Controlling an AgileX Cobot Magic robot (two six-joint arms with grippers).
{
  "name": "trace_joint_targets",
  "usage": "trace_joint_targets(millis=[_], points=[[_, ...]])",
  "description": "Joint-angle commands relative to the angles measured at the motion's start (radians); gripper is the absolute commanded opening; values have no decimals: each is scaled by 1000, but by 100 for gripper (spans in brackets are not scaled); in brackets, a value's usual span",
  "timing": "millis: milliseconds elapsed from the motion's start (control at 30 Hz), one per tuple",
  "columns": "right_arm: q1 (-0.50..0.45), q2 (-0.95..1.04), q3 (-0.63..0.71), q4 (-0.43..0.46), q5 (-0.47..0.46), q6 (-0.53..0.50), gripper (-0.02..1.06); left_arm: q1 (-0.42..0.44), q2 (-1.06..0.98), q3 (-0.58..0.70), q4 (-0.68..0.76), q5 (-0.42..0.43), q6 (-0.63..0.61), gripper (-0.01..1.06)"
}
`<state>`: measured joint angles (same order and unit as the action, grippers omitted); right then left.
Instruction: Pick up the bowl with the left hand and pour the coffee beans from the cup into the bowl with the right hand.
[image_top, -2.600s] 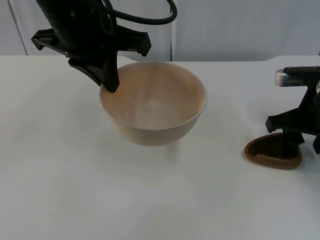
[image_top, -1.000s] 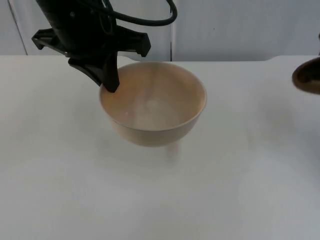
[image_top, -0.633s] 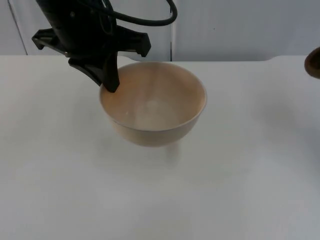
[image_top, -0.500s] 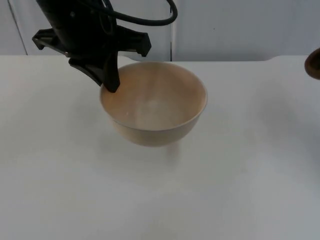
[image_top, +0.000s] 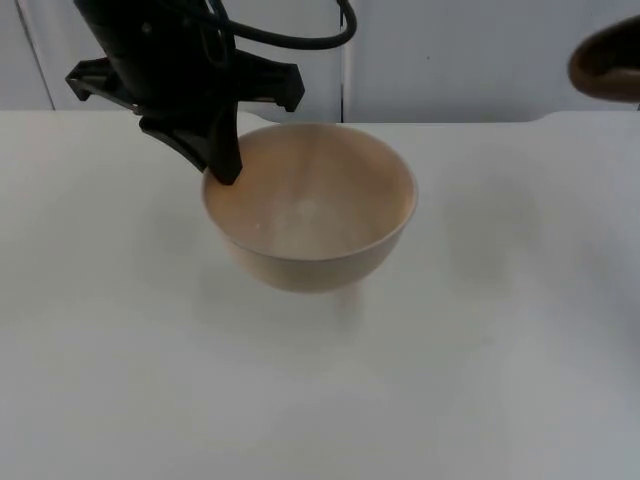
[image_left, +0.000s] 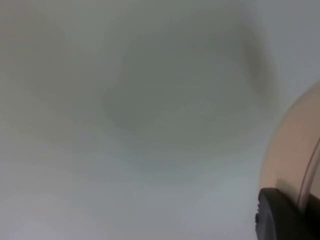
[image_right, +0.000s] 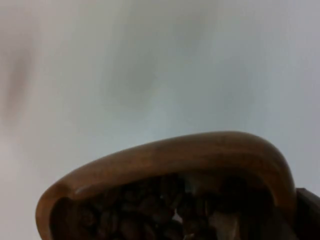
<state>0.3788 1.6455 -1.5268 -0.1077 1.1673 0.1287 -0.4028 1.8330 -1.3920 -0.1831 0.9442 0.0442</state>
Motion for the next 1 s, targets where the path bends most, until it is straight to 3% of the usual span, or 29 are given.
trace_joint_targets(millis=[0, 233, 433, 967], points=[[36, 43, -71, -20, 54, -9, 0, -5, -5, -9, -14, -7, 1, 0], [157, 194, -301, -64, 54, -5, 0, -5, -5, -9, -14, -7, 1, 0], [237, 286, -406, -77, 54, 1, 0, -5, -5, -9, -14, -7, 1, 0], [343, 305, -409, -277, 54, 16, 0, -5, -5, -9, -14, -7, 1, 0]])
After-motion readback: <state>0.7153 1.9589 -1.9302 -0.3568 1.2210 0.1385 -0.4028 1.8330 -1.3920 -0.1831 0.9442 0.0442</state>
